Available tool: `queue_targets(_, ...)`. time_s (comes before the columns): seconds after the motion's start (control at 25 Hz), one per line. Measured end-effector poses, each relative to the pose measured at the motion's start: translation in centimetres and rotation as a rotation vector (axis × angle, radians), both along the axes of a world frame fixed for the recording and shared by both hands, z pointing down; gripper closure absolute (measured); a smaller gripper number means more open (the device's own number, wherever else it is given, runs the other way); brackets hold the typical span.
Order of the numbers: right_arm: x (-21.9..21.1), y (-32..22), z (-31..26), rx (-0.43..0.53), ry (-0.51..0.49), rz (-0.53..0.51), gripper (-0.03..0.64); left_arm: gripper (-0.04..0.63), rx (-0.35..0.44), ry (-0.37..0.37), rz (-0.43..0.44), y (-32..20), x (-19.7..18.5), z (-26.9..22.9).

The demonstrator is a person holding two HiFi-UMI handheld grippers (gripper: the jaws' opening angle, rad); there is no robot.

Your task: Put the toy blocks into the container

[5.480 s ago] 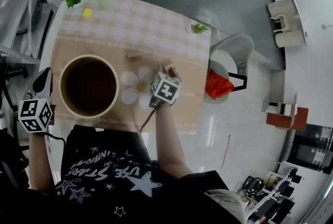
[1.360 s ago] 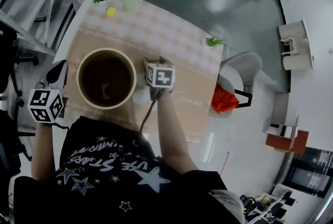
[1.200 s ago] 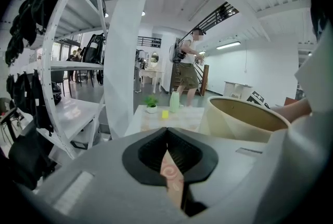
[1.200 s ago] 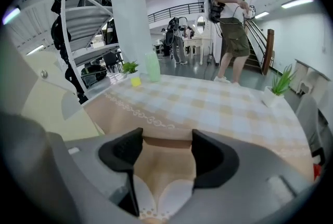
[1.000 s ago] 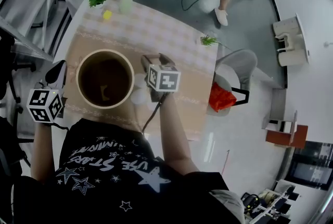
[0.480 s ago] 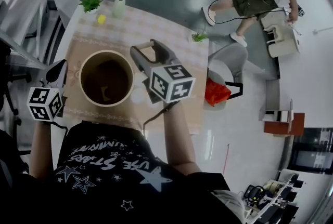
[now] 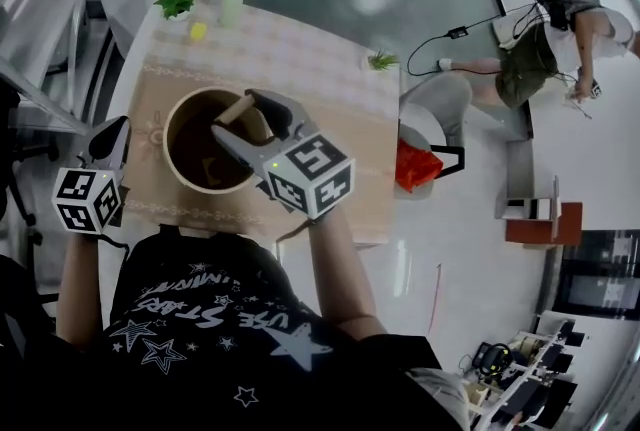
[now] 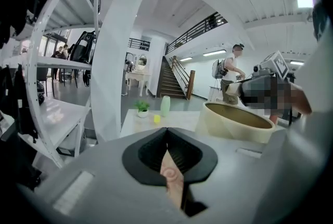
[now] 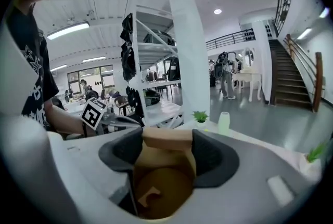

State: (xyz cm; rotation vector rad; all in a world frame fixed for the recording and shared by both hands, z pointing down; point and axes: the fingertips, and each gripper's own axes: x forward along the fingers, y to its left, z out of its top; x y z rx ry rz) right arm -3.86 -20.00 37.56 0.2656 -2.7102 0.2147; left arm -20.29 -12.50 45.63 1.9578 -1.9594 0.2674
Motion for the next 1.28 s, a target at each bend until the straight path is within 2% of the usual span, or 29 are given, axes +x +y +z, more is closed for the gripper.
queue_targets(0.36, -0.5, 1.1, 1.3, 0.016, 0.057, 0.013, 0.316, 0.584, -0.004, 0.018, 0.018, 1.1, -0.5, 0.7)
queue_targets(0.6, -0.2, 0.6, 0.6, -0.011, -0.005, 0.066, 0.308, 0.584, -0.013, 0.019, 0.027, 1.2, -0.9, 1.0)
queue_targets(0.84, 1.7, -3.0, -1.2, 0.023, -0.103, 0.227, 0.308, 0.584, 0.026, 0.017, 0.063, -0.2, -1.1, 0.2)
queue_targets(1.0, 3.8, -6.1, -1.6, 0.05, -0.129, 0.357, 0.311, 0.584, 0.031, -0.019, 0.096, -2.1, -1.2, -0.2)
queue_targets(1.12, 5.5, -8.3, -0.6, 0.056, -0.112, 0.436, 0.344, 0.583, 0.038, -0.036, 0.123, -3.8, -1.0, -0.2)
queue_targets(1.24, 6.9, -9.9, 0.9, 0.051, -0.094, 0.507, 0.473, 0.583, 0.055, -0.061, 0.162, -5.6, -0.4, -0.3)
queue_targets(1.28, 7.2, -10.4, 1.5, 0.043, -0.09, 0.526, 0.489, 0.583, 0.056, -0.072, 0.174, -6.3, -0.3, -0.2)
